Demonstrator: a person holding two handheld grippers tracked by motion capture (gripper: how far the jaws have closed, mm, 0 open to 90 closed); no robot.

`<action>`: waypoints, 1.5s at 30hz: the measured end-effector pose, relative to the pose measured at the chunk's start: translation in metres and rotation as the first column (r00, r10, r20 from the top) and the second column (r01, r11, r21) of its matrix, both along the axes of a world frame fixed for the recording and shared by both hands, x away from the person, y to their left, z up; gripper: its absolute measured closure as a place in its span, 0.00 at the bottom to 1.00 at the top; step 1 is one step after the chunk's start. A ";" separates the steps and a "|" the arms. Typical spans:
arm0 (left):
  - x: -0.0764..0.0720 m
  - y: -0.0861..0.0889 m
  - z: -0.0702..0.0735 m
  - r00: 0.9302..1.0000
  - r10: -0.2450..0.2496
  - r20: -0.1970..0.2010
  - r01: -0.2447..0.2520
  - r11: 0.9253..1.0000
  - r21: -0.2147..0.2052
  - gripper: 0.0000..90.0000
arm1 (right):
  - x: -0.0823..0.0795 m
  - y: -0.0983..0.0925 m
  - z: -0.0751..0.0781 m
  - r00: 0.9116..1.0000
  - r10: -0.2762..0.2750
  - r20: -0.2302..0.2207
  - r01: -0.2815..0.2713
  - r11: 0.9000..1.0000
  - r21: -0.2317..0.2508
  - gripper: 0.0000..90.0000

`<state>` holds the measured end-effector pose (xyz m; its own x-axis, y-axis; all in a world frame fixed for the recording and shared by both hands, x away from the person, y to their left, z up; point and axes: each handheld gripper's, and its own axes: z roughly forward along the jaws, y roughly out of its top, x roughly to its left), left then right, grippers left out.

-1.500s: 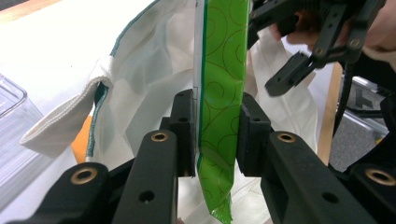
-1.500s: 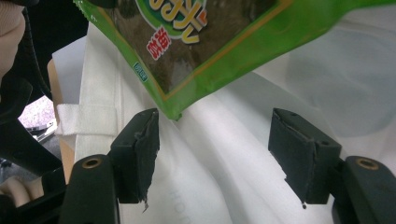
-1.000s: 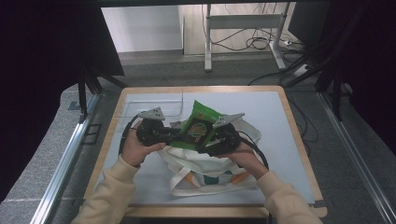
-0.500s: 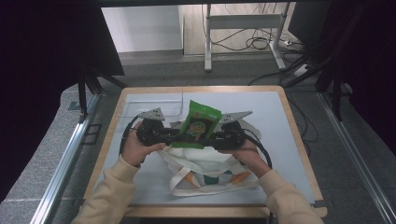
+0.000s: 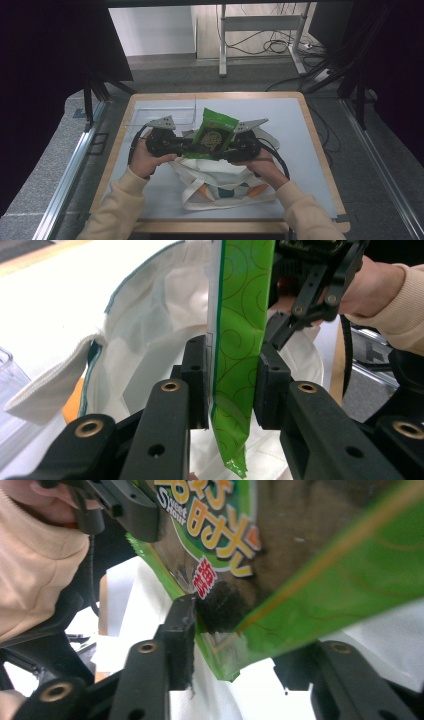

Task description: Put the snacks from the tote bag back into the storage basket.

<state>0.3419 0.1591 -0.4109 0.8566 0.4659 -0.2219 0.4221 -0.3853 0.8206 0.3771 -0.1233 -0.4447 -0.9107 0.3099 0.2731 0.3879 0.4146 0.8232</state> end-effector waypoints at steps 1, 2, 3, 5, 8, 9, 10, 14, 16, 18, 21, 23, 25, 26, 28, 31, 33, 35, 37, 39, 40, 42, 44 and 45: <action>0.001 0.000 -0.001 1.000 0.003 -0.003 -0.003 1.000 0.005 0.79 | 0.000 -0.001 0.000 1.000 0.004 -0.002 -0.004 1.000 0.004 0.69; 0.001 0.000 -0.002 1.000 0.005 -0.006 -0.005 1.000 0.015 0.78 | 0.000 -0.001 0.001 1.000 0.007 0.002 -0.007 1.000 0.005 0.71; 0.002 -0.001 -0.002 1.000 0.007 -0.007 -0.007 1.000 0.018 0.78 | 0.000 -0.002 0.002 1.000 0.007 0.003 -0.007 1.000 0.002 0.73; 0.002 -0.001 -0.004 1.000 0.008 -0.011 -0.007 1.000 0.021 0.76 | 0.000 -0.003 0.003 1.000 0.011 0.004 -0.011 1.000 0.006 0.75; 0.003 -0.002 -0.005 1.000 0.011 -0.010 -0.011 1.000 0.025 0.72 | 0.000 -0.006 0.005 1.000 0.025 0.003 -0.025 1.000 0.016 0.79; 0.004 -0.002 -0.006 1.000 0.012 -0.006 -0.012 1.000 0.029 0.71 | -0.001 -0.007 0.005 1.000 0.028 0.005 -0.028 0.999 0.020 0.79; 0.004 -0.002 -0.006 1.000 0.014 -0.003 -0.014 0.999 0.033 0.69 | -0.001 -0.007 0.006 0.999 0.033 0.008 -0.033 0.999 0.022 0.80; 0.003 -0.004 -0.007 0.999 0.039 0.018 -0.040 0.998 0.055 0.63 | -0.003 -0.009 0.010 0.999 0.026 0.033 -0.026 1.000 -0.001 0.81; 0.004 -0.003 -0.007 0.999 0.043 0.018 -0.044 0.998 0.054 0.59 | -0.002 -0.011 0.010 0.999 0.014 0.034 -0.014 1.000 -0.012 0.81; 0.004 -0.002 -0.007 0.998 0.053 0.021 -0.054 0.997 0.055 0.56 | -0.001 -0.015 0.011 0.999 0.003 0.035 -0.002 1.000 -0.018 0.81; 0.004 -0.001 -0.007 0.998 0.056 0.019 -0.057 0.997 0.053 0.54 | 0.000 -0.019 0.012 0.999 -0.012 0.046 0.013 0.999 -0.035 0.81; 0.004 0.000 -0.006 0.998 0.057 0.017 -0.058 0.997 0.052 0.54 | 0.000 -0.021 0.012 0.999 -0.019 0.049 0.021 0.999 -0.042 0.81; 0.004 0.001 -0.006 0.998 0.060 0.016 -0.060 0.997 0.049 0.53 | 0.000 -0.023 0.014 0.998 -0.025 0.058 0.028 0.998 -0.051 0.81; 0.005 0.002 -0.006 0.998 0.060 0.015 -0.061 0.997 0.046 0.53 | 0.000 -0.024 0.014 0.998 -0.027 0.062 0.030 0.998 -0.052 0.81; 0.004 0.002 -0.006 0.998 0.063 0.015 -0.063 0.997 0.044 0.53 | 0.000 -0.026 0.015 0.997 -0.030 0.070 0.034 0.998 -0.061 0.81; 0.004 0.002 -0.005 0.998 0.061 0.013 -0.061 0.997 0.044 0.52 | -0.001 -0.026 0.015 0.997 -0.036 0.073 0.042 0.996 -0.080 0.81; 0.004 0.003 -0.005 0.998 0.056 0.005 -0.056 0.998 0.038 0.52 | -0.001 -0.026 0.016 0.996 -0.036 0.080 0.043 0.995 -0.089 0.81; 0.003 0.003 -0.005 0.998 0.059 0.005 -0.059 0.998 0.031 0.52 | -0.002 -0.026 0.016 0.996 -0.034 0.085 0.043 0.994 -0.096 0.81; 0.003 0.003 -0.004 0.998 0.062 0.009 -0.063 0.998 0.033 0.51 | -0.002 -0.026 0.016 0.995 -0.036 0.088 0.045 0.993 -0.106 0.81; 0.003 0.004 -0.004 0.998 0.065 0.011 -0.065 0.997 0.035 0.51 | -0.002 -0.026 0.015 0.995 -0.037 0.091 0.049 0.991 -0.123 0.81; 0.003 0.005 -0.004 0.998 0.066 0.011 -0.066 0.997 0.035 0.51 | -0.002 -0.026 0.015 0.995 -0.037 0.092 0.049 0.990 -0.131 0.81; 0.003 0.005 -0.003 0.998 0.067 0.011 -0.067 0.997 0.036 0.50 | -0.002 -0.026 0.014 0.994 -0.042 0.102 0.057 0.987 -0.151 0.81; 0.002 0.005 -0.001 0.998 0.064 0.015 -0.064 0.997 0.039 0.49 | -0.002 -0.026 0.014 0.993 -0.046 0.108 0.063 0.984 -0.165 0.81; 0.002 0.005 0.000 0.998 0.063 0.019 -0.063 0.997 0.040 0.49 | -0.002 -0.027 0.014 0.992 -0.046 0.115 0.066 0.982 -0.174 0.81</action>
<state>0.3438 0.1644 -0.4108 0.8288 0.5275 -0.1867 0.4323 -0.3918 0.8122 0.3748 -0.1500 -0.4310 -0.9119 0.3958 0.1086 0.3261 0.5381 0.7772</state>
